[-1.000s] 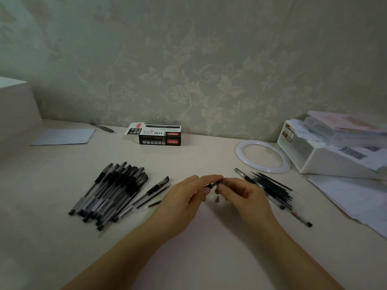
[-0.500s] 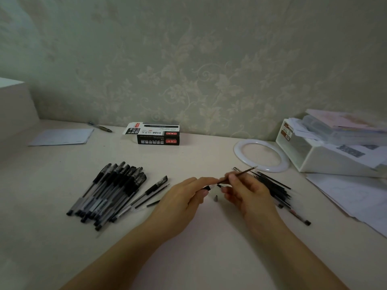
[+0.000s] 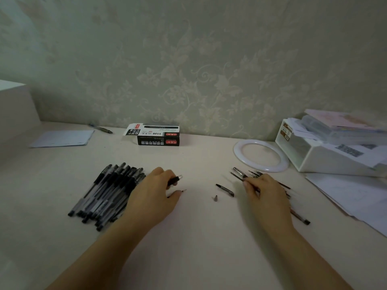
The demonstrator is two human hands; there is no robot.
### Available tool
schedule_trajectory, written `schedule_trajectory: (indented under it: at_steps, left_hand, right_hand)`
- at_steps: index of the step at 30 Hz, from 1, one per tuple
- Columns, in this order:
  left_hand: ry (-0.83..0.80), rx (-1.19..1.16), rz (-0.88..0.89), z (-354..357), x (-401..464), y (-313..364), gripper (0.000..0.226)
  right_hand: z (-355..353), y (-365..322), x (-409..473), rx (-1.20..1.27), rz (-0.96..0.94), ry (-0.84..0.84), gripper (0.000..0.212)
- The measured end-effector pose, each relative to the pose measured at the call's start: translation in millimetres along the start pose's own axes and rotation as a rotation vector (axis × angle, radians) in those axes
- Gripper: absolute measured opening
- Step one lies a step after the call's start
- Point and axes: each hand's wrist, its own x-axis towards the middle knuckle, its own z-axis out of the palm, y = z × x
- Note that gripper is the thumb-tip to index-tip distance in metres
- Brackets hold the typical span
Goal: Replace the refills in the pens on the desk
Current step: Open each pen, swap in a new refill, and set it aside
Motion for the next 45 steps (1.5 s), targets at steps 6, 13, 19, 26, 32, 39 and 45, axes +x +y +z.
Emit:
schedule_trajectory:
  at_steps: [6, 13, 19, 26, 32, 39, 45]
  left_hand:
    - [-0.061, 0.111, -0.041, 0, -1, -1, 0.014]
    - [-0.066, 0.210, -0.001, 8, 1, 7, 0.020]
    - [0.080, 0.012, 0.158, 10, -1, 27, 0.016]
    - [0.123, -0.248, 0.266, 19, -4, 33, 0.011]
    - [0.071, -0.266, 0.276, 25, -4, 30, 0.014]
    - [0.045, -0.258, 0.209, 29, -1, 22, 0.010]
    - [-0.017, -0.300, 0.207, 33, -2, 22, 0.015]
  right_hand:
    - [-1, 0, -1, -0.143, 0.031, -0.060, 0.014]
    - [-2, 0, -2, -0.167, 0.060, -0.087, 0.019]
    - [-2, -21, -3, 0.249, -0.019, 0.015, 0.011]
    - [2, -45, -11, 0.787, 0.055, -0.306, 0.012]
    - [6, -41, -8, 0.855, 0.166, -0.275, 0.010]
    - [3, -31, -2, 1.039, 0.381, -0.176, 0.009]
    - [12, -40, -9, 0.957, 0.279, -0.323, 0.013]
